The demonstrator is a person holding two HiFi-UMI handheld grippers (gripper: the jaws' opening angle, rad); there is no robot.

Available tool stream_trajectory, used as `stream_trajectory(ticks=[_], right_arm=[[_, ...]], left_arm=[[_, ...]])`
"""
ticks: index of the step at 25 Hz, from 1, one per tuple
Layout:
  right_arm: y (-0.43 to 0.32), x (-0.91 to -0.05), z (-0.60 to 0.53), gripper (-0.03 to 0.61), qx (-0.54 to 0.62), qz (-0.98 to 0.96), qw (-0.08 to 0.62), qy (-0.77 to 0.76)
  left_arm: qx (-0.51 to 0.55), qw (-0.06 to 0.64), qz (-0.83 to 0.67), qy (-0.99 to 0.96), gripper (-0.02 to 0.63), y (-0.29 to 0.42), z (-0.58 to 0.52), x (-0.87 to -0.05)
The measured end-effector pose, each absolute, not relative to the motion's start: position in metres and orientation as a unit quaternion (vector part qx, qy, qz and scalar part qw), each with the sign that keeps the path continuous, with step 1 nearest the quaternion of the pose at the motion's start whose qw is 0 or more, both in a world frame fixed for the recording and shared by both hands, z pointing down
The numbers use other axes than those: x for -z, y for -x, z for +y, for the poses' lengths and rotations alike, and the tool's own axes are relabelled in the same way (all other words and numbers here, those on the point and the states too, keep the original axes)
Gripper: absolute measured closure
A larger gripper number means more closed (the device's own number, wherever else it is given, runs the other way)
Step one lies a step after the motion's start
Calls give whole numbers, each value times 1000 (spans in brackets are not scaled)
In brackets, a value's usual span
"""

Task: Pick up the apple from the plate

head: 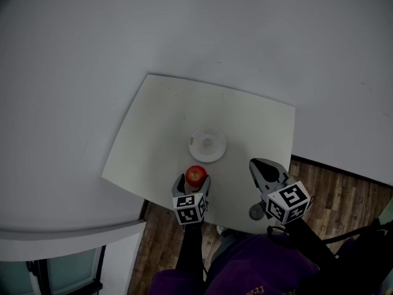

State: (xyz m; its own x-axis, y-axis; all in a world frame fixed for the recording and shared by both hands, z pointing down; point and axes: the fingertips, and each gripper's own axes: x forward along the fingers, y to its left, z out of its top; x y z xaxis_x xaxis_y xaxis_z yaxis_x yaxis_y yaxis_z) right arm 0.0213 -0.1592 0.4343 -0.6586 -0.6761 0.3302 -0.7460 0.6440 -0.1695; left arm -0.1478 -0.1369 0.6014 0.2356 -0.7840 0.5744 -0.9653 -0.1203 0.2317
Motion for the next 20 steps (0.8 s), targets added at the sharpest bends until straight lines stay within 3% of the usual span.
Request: stream_trajectory(ticks=[9,17,18,20], right_arm=[[-18,-432,-156,568,-144,-901,116,-391],[-14,-431,-149,568,-137,-908,116,-380],[-13,-431,-148,568,-137,-909,116,-378],[-10,-429,-145,568,-136,-911,114,-373]], left_arm=[[-130,274,-608,-734,229,150,-125,-576],[-71,218,-618,-752,237,148,-111,-521],[-67,204,-621,-754,263,148,-109,-513],[-56,174,-625,-759,383,147,-104,-498]])
